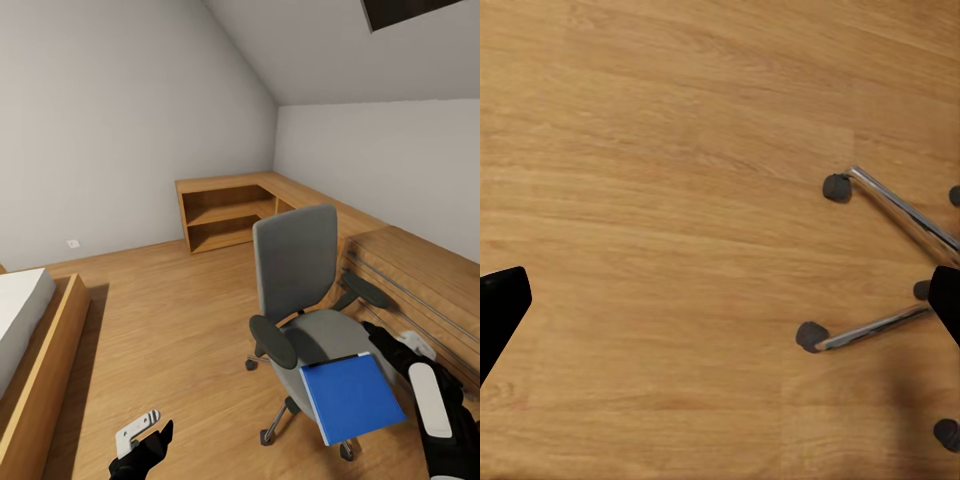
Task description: In the bedroom, organize the workspace by keeping the computer under the desk, ensuring the monitor is on the desk, placing the keyboard on the desk next to the monitor, placing the mouse on the desk next to the keyboard, moving the folder from the swivel chair onto the desk next to the mouse, stacking the notebook on top of the folder with the pen on top of the notebook, and positioning the swivel chair next to the desk.
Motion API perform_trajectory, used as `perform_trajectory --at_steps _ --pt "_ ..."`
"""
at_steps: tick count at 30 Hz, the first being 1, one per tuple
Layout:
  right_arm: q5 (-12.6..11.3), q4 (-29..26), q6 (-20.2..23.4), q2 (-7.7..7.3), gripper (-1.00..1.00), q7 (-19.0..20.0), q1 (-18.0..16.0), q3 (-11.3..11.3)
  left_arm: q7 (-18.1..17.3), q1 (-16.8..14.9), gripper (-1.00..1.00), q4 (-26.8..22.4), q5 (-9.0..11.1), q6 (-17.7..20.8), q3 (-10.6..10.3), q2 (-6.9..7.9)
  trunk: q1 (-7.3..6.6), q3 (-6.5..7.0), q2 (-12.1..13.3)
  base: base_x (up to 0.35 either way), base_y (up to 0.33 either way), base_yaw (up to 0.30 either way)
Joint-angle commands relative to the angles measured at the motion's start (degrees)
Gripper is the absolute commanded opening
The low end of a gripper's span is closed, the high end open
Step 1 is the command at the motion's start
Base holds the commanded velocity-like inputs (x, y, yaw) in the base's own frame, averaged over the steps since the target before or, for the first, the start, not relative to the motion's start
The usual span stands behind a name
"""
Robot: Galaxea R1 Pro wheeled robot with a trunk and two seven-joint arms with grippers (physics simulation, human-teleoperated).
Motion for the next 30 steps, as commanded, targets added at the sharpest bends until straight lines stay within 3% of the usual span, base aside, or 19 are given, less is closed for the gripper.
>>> perform_trajectory --at_steps 1,9,10,14,21,30 --pt "-1.2 -0.2 0.7 -0.01 1.0 -0.5 0.0 -0.5 0.4 0.0 1.0 -0.1 0.5 0.1 0.0 0.0 0.0 -0.04 0.0 0.0 0.0 0.0" --pt "-3.5 -0.4 3.9 0.13 1.0 -0.5 0.1 -3.6 0.4 0.0 1.0 -0.1 0.5 0.0 0.0 0.0 0.0 -0.04 0.0 0.0 0.0 -0.04" --pt "-7.1 1.9 4.7 -0.16 1.0 -0.4 0.1 -4.3 0.4 0.0 1.0 -0.1 0.4 -0.1 0.0 0.0 0.0 -0.04 0.0 -0.211 0.145 -0.281" --pt "-9.5 3.4 4.8 -0.37 1.0 -0.4 0.1 -5.7 0.4 0.0 1.0 -0.1 0.4 -0.1 0.0 0.0 0.0 -0.04 0.0 -0.244 0.167 -0.289" --pt "-11.2 4.1 5.3 -0.47 1.0 -0.3 0.1 -7.1 0.4 0.0 1.0 -0.1 0.4 -0.1 0.0 0.0 0.0 -0.04 0.0 -0.269 0.184 -0.296" --pt "-12.2 4.1 7.3 -0.43 1.0 -0.3 0.1 -8.0 0.4 0.0 1.0 -0.5 0.6 0.1 0.2 0.08 0.0 -0.06 0.0 -0.118 0.049 -0.058"
